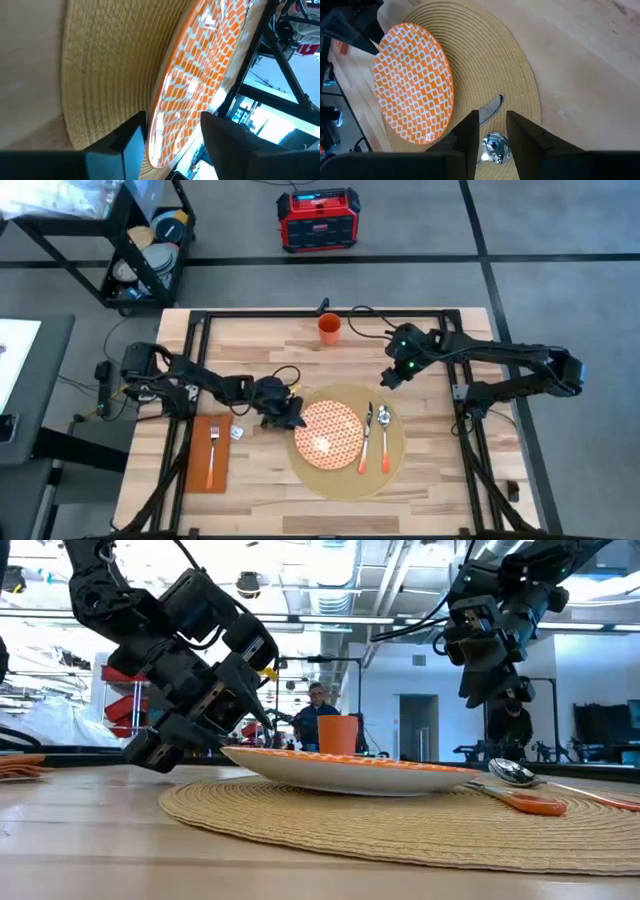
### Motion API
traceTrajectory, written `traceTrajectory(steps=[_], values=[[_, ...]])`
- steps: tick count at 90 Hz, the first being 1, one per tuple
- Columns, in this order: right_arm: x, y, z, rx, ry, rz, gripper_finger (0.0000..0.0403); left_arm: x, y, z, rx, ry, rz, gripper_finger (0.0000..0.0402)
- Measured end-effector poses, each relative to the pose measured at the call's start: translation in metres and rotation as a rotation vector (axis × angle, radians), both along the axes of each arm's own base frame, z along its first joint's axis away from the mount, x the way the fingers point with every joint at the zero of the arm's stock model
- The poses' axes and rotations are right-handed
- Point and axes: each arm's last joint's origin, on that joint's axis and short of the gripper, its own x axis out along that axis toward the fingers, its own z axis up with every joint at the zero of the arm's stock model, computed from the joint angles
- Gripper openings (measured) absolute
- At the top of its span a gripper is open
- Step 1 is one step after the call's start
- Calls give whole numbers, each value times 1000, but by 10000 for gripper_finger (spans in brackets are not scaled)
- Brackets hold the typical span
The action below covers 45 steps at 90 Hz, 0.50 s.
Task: Set table place
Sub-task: Put the orange plate on the brown placemat to the left of the table knife, then move the orange table napkin to the left of the brown placemat
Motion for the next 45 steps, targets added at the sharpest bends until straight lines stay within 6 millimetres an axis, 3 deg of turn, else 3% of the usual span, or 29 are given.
traceTrajectory(steps=[45], values=[[0, 0, 0, 2, -6, -2, 87, -37, 0, 14, 85, 227, -114, 185]])
